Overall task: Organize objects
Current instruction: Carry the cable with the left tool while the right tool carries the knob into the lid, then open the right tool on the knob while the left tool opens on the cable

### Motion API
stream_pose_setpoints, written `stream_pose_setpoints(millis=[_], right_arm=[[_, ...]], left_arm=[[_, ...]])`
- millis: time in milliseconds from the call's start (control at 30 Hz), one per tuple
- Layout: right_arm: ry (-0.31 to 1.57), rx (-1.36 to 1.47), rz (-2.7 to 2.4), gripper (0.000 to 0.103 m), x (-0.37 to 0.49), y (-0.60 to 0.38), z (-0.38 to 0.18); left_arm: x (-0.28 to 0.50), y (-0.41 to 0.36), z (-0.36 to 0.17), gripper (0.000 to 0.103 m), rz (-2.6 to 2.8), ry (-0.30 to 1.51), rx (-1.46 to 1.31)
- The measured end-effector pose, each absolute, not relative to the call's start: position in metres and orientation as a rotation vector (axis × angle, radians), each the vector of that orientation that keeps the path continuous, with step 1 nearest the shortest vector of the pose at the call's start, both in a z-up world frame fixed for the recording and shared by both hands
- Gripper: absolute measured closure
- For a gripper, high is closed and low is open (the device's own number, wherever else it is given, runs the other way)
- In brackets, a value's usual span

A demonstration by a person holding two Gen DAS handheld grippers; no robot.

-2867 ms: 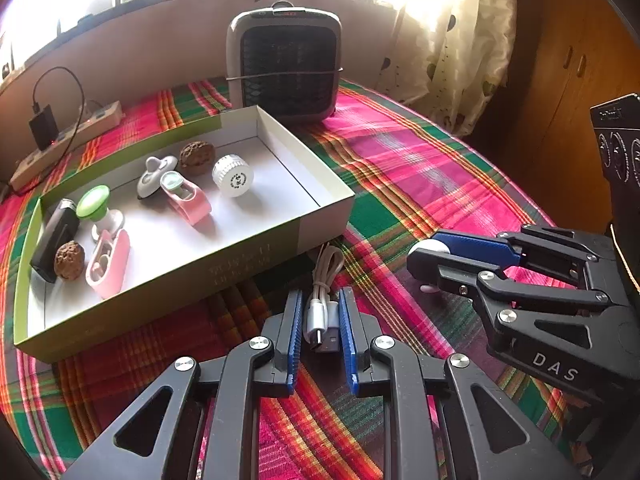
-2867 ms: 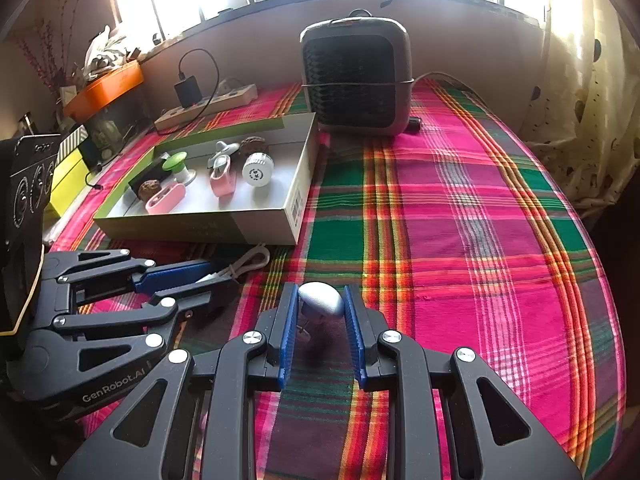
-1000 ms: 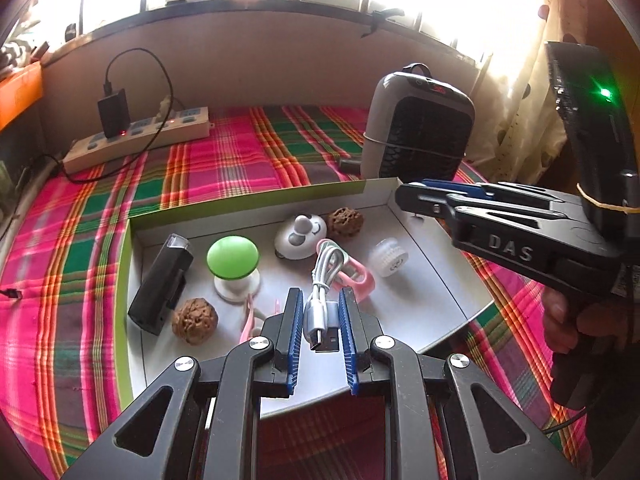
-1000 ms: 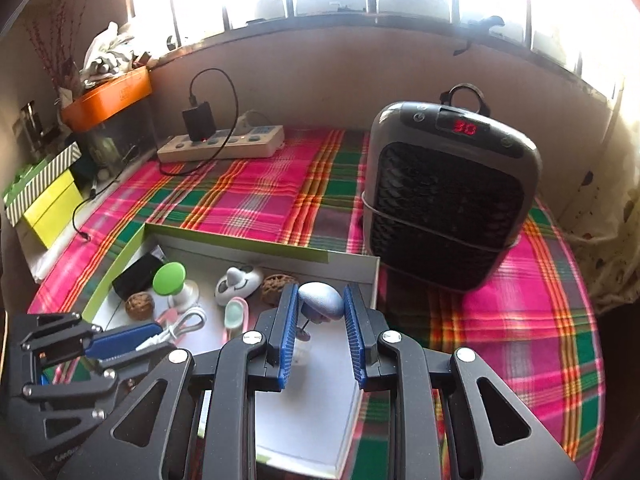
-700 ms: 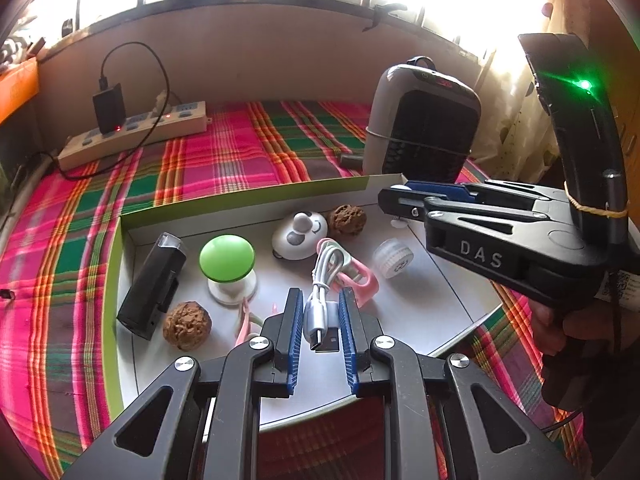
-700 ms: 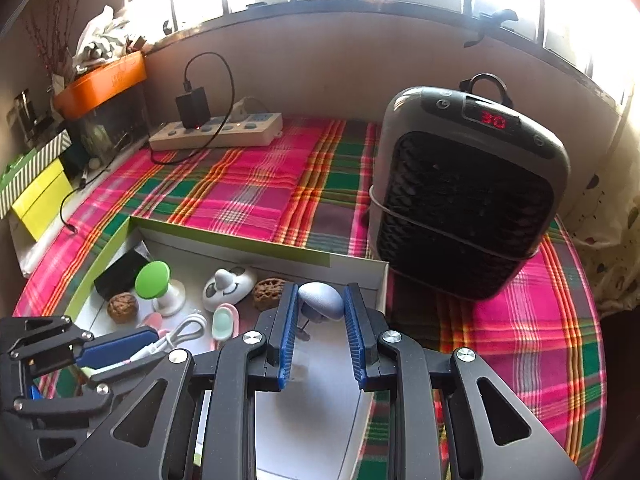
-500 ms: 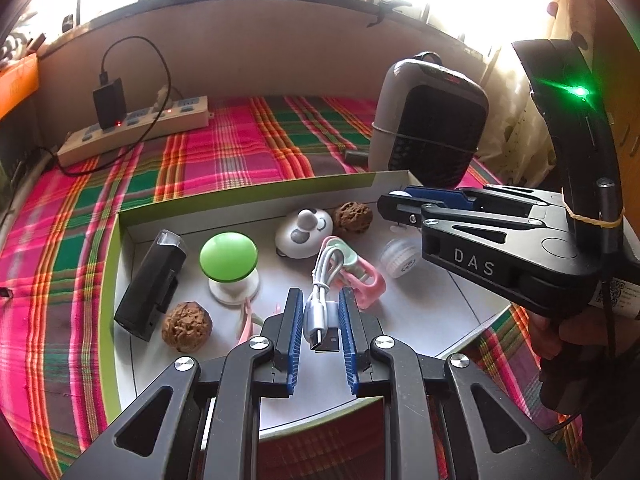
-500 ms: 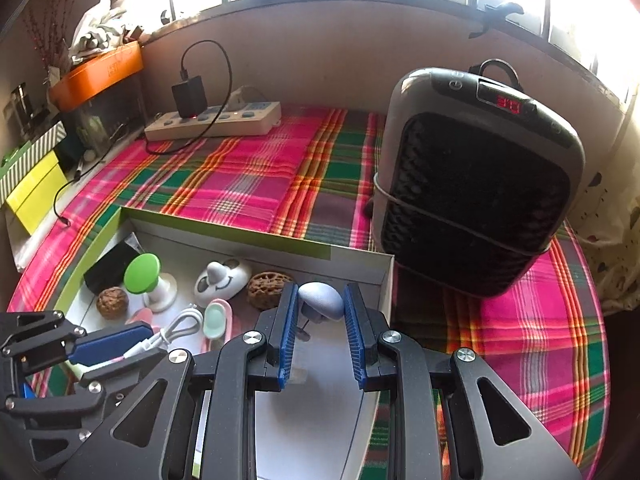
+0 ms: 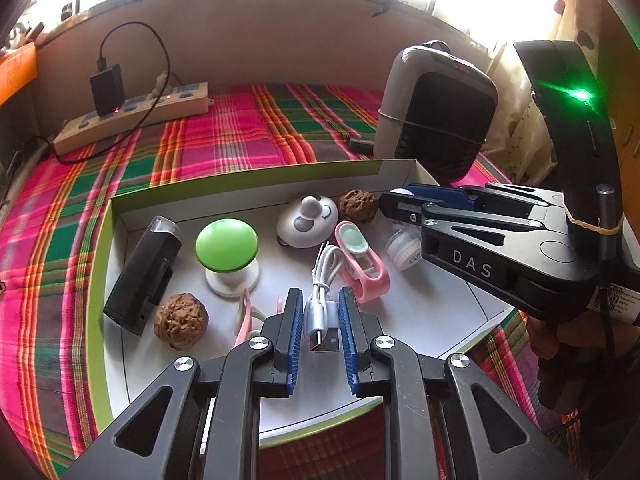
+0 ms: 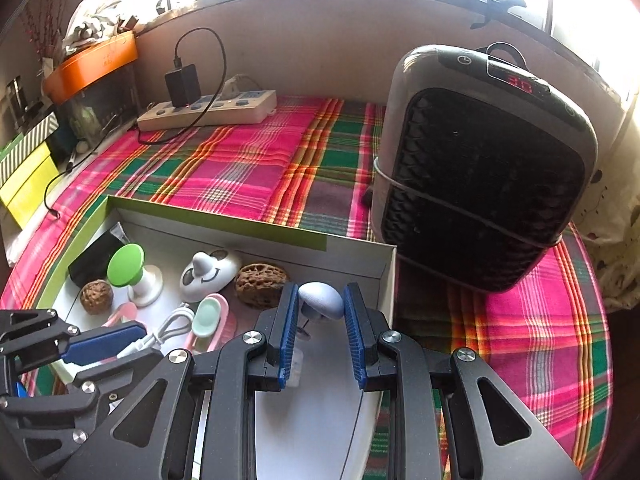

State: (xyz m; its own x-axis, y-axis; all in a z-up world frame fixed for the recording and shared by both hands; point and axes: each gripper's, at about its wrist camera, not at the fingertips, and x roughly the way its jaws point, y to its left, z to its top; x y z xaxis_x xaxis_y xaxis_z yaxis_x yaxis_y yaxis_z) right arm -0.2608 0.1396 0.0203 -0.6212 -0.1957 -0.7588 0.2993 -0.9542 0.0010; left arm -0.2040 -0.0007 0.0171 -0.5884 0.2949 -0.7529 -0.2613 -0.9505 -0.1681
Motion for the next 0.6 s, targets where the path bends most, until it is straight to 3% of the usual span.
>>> stream_pose_setpoints(millis=[600], right_arm=[[0.186,1.194,-2.597,0.078,-0.258,0.1376,0.0195]], left_arm=[[-0.2048,0.0003,0.0163,0.087,2.539,-0.065,-1.225]])
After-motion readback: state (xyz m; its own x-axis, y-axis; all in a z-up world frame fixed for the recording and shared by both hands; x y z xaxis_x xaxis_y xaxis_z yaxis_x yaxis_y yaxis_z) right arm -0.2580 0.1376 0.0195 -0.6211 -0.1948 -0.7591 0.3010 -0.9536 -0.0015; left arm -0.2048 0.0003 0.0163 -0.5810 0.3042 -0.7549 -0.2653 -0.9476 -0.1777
